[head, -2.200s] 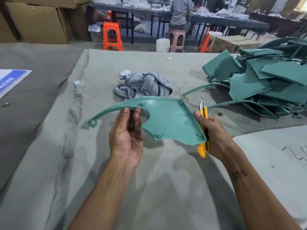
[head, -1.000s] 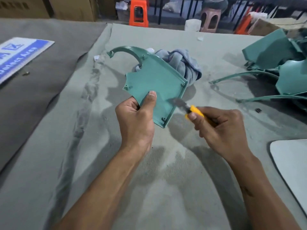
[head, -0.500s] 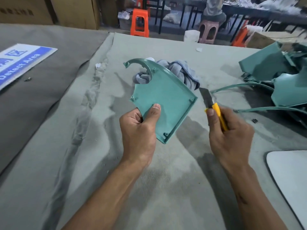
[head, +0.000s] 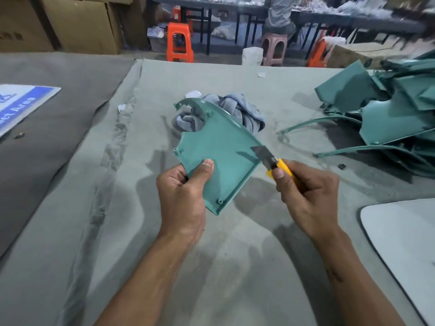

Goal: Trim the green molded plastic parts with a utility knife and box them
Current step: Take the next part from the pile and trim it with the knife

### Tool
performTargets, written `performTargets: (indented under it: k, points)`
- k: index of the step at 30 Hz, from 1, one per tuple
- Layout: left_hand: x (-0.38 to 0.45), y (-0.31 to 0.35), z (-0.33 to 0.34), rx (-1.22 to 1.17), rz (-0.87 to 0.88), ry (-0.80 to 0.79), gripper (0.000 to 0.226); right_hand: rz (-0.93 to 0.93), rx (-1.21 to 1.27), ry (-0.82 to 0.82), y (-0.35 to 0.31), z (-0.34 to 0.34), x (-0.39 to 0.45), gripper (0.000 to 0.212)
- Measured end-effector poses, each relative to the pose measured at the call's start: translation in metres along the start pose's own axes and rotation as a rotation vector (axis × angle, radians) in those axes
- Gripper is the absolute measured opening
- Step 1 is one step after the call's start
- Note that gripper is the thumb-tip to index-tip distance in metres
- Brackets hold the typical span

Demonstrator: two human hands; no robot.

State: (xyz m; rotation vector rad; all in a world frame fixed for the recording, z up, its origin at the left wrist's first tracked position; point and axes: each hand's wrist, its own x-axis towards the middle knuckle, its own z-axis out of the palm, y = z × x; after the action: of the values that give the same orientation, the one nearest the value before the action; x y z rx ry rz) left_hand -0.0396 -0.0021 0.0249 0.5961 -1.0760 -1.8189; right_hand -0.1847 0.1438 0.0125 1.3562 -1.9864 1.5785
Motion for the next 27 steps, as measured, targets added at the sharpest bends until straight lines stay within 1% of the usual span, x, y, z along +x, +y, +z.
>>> performTargets:
  k: [1,2,5,6,7,9,11,12,14,15,16,18,20,21,22,24,26,27]
  points:
    - [0.000,0.000,0.000,0.003,0.004,-0.007,0.010,-0.020,0.009,-0.030,-0.001,0.001,0.001,0.028]
    - [0.001,0.001,-0.001,0.009,0.011,-0.009,0.010,0.014,-0.039,-0.026,-0.001,0.004,0.002,0.031]
    - [0.004,0.000,-0.005,0.011,0.021,-0.030,0.010,0.273,-0.367,0.123,0.007,0.009,0.006,0.045]
    - [0.004,0.000,-0.006,0.021,0.029,-0.034,0.009,0.332,-0.400,0.168,0.010,0.007,0.006,0.047]
    - [0.003,-0.001,-0.007,0.052,0.039,-0.046,0.009,0.348,-0.362,0.189,0.011,0.004,0.007,0.049]
    - [0.002,-0.004,-0.009,0.130,0.040,-0.143,0.008,0.334,-0.099,0.173,0.007,0.001,0.008,0.057]
    - [-0.001,-0.005,-0.012,0.190,0.015,-0.299,0.009,0.391,0.243,0.076,-0.003,0.001,0.008,0.062]
    - [-0.001,-0.005,-0.012,0.209,0.003,-0.360,0.016,0.443,0.363,0.016,-0.008,0.001,0.009,0.062]
    - [-0.002,-0.004,-0.013,0.206,-0.041,-0.433,0.026,0.527,0.459,-0.053,-0.014,0.002,0.012,0.057]
    - [-0.002,-0.003,-0.013,0.184,-0.071,-0.448,0.026,0.547,0.475,-0.049,-0.015,0.001,0.013,0.054]
    - [-0.002,-0.002,-0.013,0.154,-0.110,-0.455,0.025,0.561,0.490,-0.021,-0.017,0.000,0.013,0.050]
    - [-0.003,0.001,-0.012,0.060,-0.196,-0.481,0.022,0.573,0.544,0.103,-0.023,0.003,0.014,0.042]
    - [-0.007,0.002,-0.007,-0.059,-0.253,-0.524,0.027,0.597,0.635,0.259,-0.026,0.012,0.014,0.027]
    - [-0.011,0.002,-0.003,-0.090,-0.257,-0.520,0.032,0.603,0.646,0.312,-0.027,0.017,0.013,0.021]
    - [-0.014,0.000,0.002,-0.080,-0.221,-0.491,0.032,0.599,0.617,0.324,-0.028,0.021,0.012,0.021]
    - [-0.019,-0.003,0.012,-0.040,-0.110,-0.385,0.024,0.550,0.460,0.258,-0.028,0.027,0.008,0.033]
    - [-0.019,-0.002,0.017,-0.041,-0.035,-0.256,0.030,0.409,0.182,0.151,-0.026,0.028,0.004,0.048]
    - [-0.018,-0.001,0.016,-0.012,0.008,-0.208,0.031,0.325,0.018,0.126,-0.025,0.027,0.003,0.048]
